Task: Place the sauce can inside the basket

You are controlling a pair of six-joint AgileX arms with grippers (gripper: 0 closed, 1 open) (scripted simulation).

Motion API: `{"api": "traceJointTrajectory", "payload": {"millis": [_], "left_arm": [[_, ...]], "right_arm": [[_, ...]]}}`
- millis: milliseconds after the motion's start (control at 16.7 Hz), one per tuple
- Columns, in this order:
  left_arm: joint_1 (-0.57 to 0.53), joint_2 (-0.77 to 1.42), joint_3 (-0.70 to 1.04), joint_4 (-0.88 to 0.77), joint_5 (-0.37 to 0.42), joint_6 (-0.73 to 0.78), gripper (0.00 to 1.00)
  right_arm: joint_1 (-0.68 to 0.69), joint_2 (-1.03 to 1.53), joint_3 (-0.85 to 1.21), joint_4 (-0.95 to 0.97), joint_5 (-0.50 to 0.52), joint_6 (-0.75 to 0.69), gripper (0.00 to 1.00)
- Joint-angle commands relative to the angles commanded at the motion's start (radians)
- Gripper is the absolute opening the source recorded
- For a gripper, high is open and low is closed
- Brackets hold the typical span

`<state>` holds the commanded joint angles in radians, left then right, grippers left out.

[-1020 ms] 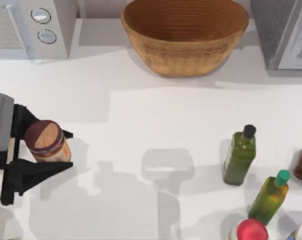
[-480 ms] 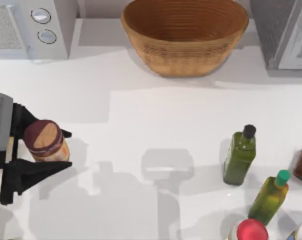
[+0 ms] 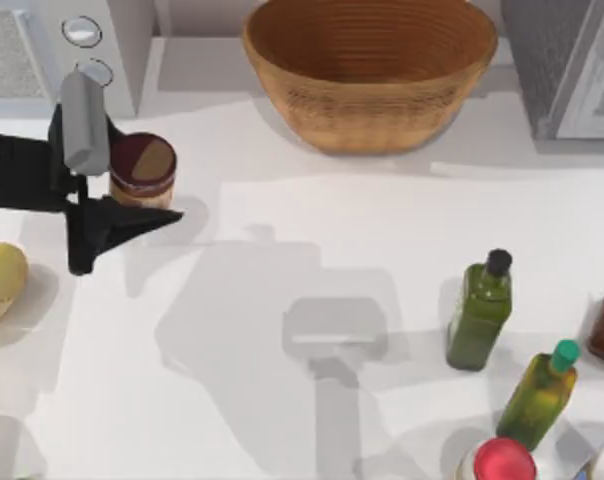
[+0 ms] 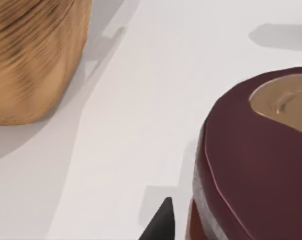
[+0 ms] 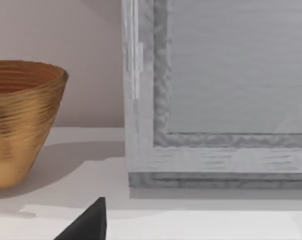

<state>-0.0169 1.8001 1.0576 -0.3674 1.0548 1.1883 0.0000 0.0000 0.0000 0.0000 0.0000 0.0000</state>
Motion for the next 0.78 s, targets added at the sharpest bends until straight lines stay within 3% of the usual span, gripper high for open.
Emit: {"api": "traceJointTrajectory", "payload": {"millis": [480,780], "left_arm": [[-0.261,0.202,0.434,0.4,-0.432,-0.712,0.0],[-0.379,0.291,0.616,0.484,-0.612,-1.018,0.0]], "right_arm": [[0.0,0.0,0.0,0.0,0.0,0.0,1.0],[0.0,0.0,0.0,0.0,0.0,0.0,1.0]]}}
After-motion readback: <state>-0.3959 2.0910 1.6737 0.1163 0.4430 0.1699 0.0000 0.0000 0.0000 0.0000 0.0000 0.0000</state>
